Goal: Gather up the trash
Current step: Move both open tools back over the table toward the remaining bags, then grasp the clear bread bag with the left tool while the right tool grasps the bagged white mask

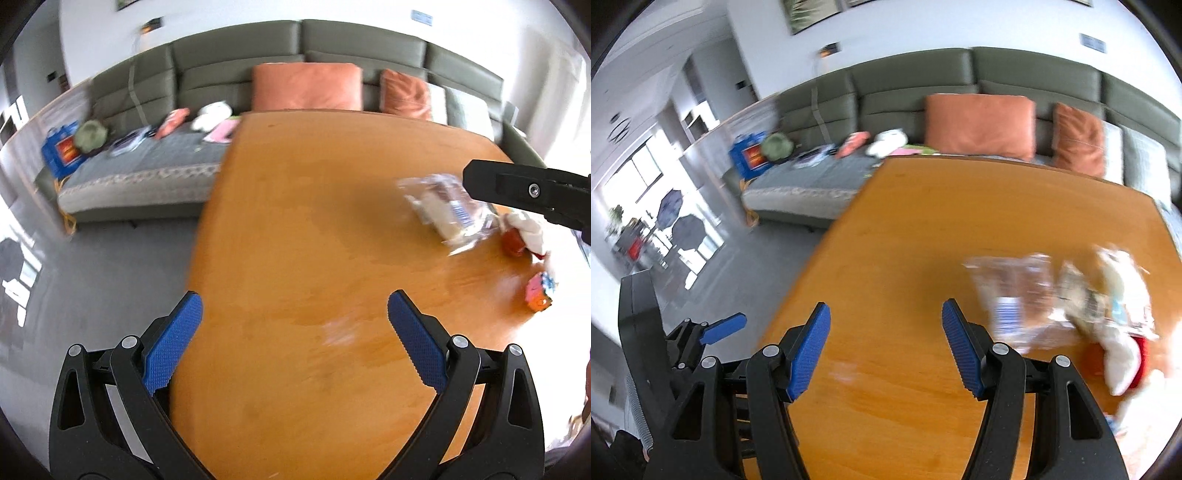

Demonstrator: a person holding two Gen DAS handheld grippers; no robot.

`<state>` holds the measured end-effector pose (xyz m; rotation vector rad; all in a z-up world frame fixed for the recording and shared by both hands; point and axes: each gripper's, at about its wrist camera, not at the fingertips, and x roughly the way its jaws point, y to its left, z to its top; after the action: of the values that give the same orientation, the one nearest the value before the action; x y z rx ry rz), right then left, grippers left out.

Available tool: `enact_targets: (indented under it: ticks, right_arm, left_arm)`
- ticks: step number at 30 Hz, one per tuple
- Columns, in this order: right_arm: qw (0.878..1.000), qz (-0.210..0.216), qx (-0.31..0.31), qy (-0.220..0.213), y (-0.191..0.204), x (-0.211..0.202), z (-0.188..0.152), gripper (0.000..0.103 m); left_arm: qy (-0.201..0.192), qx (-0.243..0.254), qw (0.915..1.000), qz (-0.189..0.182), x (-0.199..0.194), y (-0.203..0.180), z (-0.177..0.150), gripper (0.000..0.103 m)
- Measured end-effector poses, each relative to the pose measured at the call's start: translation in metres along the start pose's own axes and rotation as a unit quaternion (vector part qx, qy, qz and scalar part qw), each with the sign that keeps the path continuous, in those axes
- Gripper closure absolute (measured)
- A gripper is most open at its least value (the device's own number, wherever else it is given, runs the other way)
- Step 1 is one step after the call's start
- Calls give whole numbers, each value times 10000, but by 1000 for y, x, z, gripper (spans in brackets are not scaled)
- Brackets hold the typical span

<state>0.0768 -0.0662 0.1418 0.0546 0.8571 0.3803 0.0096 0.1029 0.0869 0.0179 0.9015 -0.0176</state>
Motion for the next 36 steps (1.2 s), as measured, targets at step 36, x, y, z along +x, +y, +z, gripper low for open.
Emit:
enact_targets:
  ticks: [36]
  right_arm:
    - [9660,-1932,1501,835,-257,72,25,28]
  left_arm:
    - [769,-225,9962,-336,144,-164,116,6]
